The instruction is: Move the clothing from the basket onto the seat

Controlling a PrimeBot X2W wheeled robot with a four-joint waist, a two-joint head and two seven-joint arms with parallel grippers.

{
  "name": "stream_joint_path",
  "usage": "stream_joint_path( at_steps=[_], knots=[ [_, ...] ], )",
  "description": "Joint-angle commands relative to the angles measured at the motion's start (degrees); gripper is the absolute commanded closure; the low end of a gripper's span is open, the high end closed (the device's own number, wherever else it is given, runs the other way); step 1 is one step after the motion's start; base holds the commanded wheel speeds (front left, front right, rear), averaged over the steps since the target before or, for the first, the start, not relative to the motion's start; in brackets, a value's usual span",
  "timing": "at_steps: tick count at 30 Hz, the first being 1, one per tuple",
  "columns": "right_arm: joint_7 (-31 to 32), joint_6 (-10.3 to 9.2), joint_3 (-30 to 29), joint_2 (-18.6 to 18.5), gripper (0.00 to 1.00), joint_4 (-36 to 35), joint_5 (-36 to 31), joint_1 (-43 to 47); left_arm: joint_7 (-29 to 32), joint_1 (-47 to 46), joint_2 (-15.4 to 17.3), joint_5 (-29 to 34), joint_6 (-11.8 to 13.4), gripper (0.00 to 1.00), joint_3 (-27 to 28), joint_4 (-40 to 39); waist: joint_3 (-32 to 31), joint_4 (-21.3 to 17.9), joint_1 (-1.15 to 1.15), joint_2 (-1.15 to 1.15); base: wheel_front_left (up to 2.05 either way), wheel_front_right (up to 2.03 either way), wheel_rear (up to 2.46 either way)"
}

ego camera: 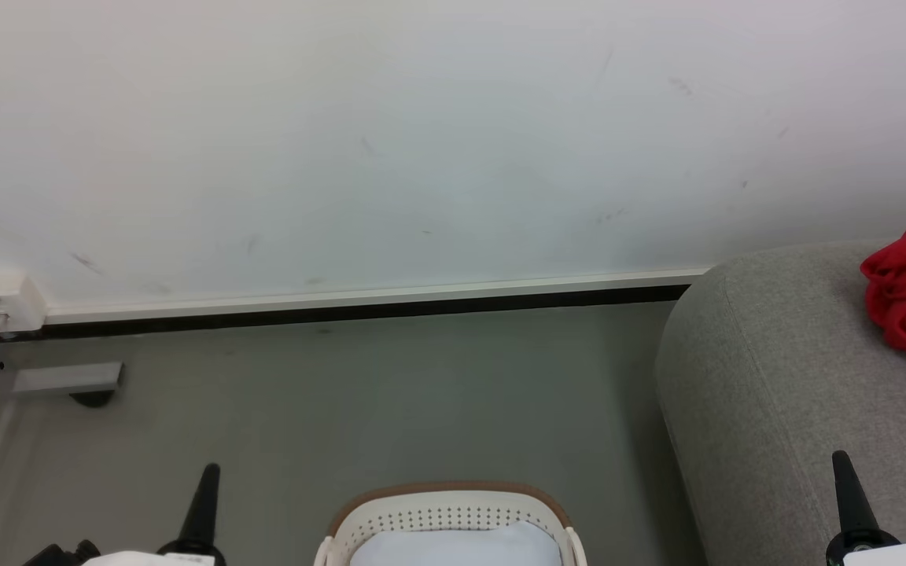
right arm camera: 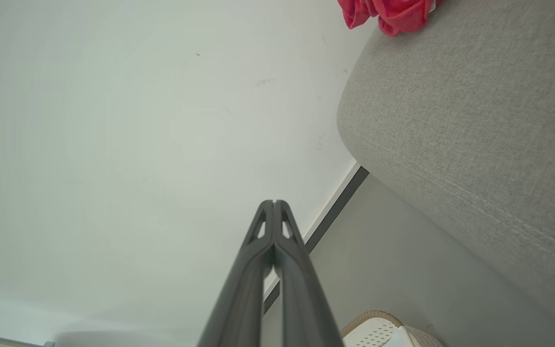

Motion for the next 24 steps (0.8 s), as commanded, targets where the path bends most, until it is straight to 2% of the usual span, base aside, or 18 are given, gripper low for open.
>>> stream_joint_path(
  at_steps=[1, 24],
  knots=[
    [0.4, -0.1, -0.3, -0.6, 1.0, -0.8, 1.5, -1.3, 0.4, -1.2, 0.1, -1.9, -0.4, 1.0, 0.4, -0.3, 0.0, 0.0, 0.0, 0.0, 0.0, 0.0, 0.0],
    [3.3, -0.12, -1.1, -0.6, 1.0, -1.6, 13.2, -2.3, 3.3, -2.9, -0.2, -12.4, -1.7, 1.0, 2.0, 0.0, 0.8, -0.1, 0.0, 0.0, 0.0, 0.0, 0.0]
  ],
)
